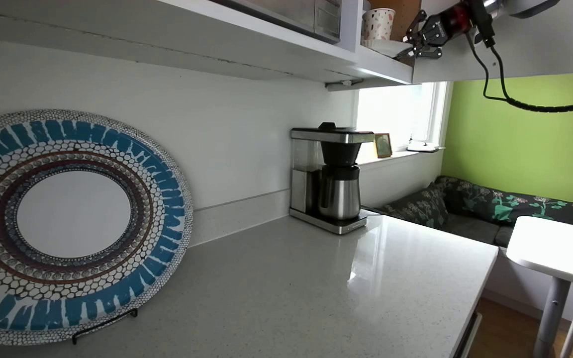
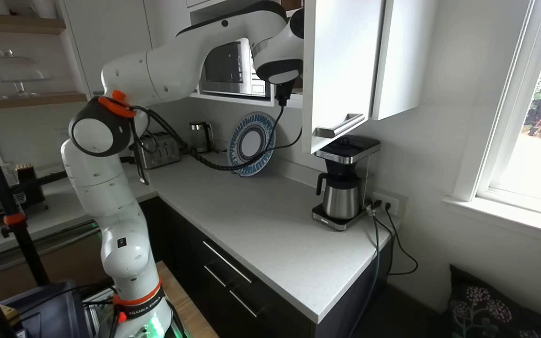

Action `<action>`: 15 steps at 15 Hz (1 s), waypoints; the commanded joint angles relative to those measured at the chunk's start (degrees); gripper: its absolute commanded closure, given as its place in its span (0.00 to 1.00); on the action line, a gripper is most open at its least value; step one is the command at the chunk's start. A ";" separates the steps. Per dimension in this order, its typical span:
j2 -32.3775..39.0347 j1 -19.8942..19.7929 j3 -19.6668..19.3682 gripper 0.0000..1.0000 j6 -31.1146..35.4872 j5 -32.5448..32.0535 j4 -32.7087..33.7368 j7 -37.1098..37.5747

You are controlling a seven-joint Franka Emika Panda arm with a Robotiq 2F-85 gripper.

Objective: Put the cup and plate on top of the table

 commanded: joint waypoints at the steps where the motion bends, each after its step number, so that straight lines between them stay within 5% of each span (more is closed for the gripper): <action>1: 1.22 -1.51 0.51 1.00 -2.07 0.95 1.52 1.13; 15: 0.43 -2.08 0.41 1.00 -1.52 5.58 -0.64 -1.54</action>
